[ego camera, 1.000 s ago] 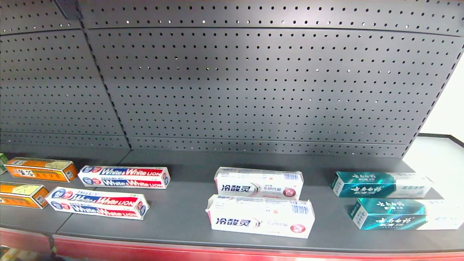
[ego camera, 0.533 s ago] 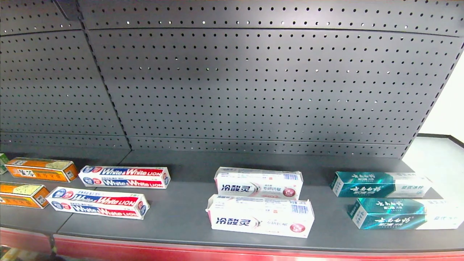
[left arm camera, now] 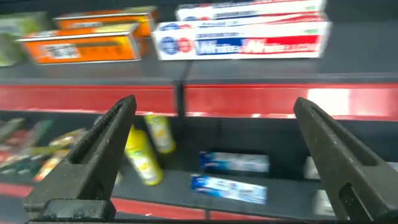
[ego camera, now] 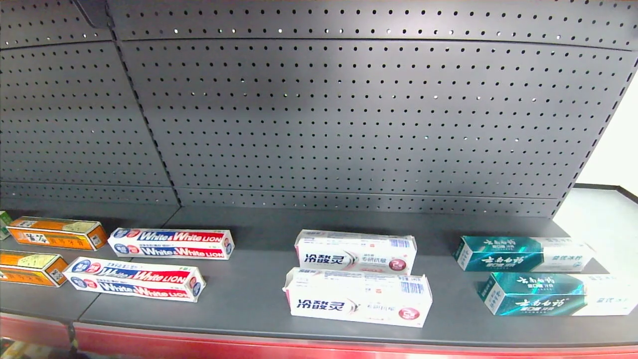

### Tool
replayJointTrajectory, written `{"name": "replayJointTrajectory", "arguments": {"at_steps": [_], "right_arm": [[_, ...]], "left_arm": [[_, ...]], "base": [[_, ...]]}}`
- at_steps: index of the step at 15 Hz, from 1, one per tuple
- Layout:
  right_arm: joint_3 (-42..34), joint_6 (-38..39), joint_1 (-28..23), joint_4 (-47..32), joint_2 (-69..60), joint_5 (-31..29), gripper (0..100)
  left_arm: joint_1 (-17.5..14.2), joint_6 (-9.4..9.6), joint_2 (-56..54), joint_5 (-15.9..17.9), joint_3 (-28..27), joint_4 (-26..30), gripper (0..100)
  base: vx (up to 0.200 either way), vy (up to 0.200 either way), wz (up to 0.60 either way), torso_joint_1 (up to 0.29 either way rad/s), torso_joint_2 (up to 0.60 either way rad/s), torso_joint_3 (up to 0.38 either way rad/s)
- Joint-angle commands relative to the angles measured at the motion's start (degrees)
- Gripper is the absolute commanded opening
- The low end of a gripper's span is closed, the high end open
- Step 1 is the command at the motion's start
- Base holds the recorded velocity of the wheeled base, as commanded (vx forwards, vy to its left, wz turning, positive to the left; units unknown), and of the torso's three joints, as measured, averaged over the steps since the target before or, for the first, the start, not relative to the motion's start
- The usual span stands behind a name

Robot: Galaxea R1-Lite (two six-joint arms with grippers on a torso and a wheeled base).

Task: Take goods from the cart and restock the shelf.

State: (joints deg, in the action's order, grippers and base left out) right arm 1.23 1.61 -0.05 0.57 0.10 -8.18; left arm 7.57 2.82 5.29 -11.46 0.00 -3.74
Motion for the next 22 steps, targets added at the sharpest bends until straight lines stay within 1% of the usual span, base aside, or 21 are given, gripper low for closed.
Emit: {"name": "replayJointTrajectory", "arguments": {"at_steps": [1,2,3,4,5,6,7,8,9,10,13,16,17,22], "right_arm": [[-0.2,-1.3,0.0,0.4,-0.1,0.5,100],[-0.2,-2.0,0.0,0.4,-0.1,1.9,100],[-0.2,-1.7,0.0,0.5,-0.1,2.0,100],[-0.3,-1.4,0.0,0.5,-0.1,1.6,100],[-0.3,-1.0,0.0,0.5,-0.1,0.0,100],[-0.4,-0.9,0.0,0.7,-0.1,-4.4,100],[-0.4,-1.2,0.0,0.9,-0.1,-4.0,100],[-0.4,-1.3,0.0,0.8,-0.1,-0.9,100],[-0.4,-0.9,0.0,0.7,-0.1,4.5,100],[-1.2,-1.6,0.0,-0.5,-0.1,6.1,100],[-1.2,-1.6,0.0,-0.6,-0.1,6.5,100],[-1.2,-1.5,0.0,-0.7,-0.1,6.5,100],[-1.2,-1.6,0.0,-0.7,-0.1,6.5,100],[-1.2,-1.6,0.0,-0.6,-0.1,6.5,100]], "left_arm": [[0.0,-3.26,0.2,2.2,0.0,0.0,100],[0.0,-5.36,0.2,2.8,0.0,0.0,100],[0.0,-7.12,0.2,3.7,0.0,0.0,100],[0.0,-7.65,0.2,4.3,0.0,0.1,100],[0.0,-7.39,0.2,4.8,0.0,1.3,100],[-0.1,-6.86,0.2,4.3,0.0,2.4,100],[-0.1,-6.33,0.2,4.0,0.0,2.5,100],[-0.3,-5.28,0.2,3.7,0.0,2.5,100],[-0.3,-4.75,0.1,3.8,0.0,2.5,100],[-0.2,-4.49,0.1,4.1,0.0,3.0,100],[-0.2,-4.93,0.2,4.3,0.0,3.6,100],[-0.1,-4.93,0.2,4.3,0.0,3.6,100],[-0.1,-4.84,0.2,4.3,0.0,3.6,100],[-0.2,-5.10,0.2,4.1,0.0,3.6,100]], "base": [[0.000,0.000,0.00,0.000,0.00,0.000],[0.000,0.000,0.00,0.000,0.00,0.000],[0.000,0.000,0.00,0.000,0.00,0.000],[0.000,0.000,0.00,0.000,0.00,0.000],[0.000,0.000,0.00,0.000,0.00,0.000],[0.000,0.000,0.00,0.000,0.00,0.000],[0.000,0.000,0.00,0.000,0.00,0.000],[0.000,0.000,0.00,0.000,0.00,0.000],[0.000,0.000,0.00,0.000,0.00,0.000],[0.000,0.000,0.00,0.000,0.00,0.000],[0.000,0.000,0.00,0.000,0.00,0.000],[0.000,0.000,0.00,0.000,0.00,0.000],[0.000,0.000,-0.60,0.002,0.00,0.002],[0.000,0.000,0.00,0.000,0.00,0.000]]}}
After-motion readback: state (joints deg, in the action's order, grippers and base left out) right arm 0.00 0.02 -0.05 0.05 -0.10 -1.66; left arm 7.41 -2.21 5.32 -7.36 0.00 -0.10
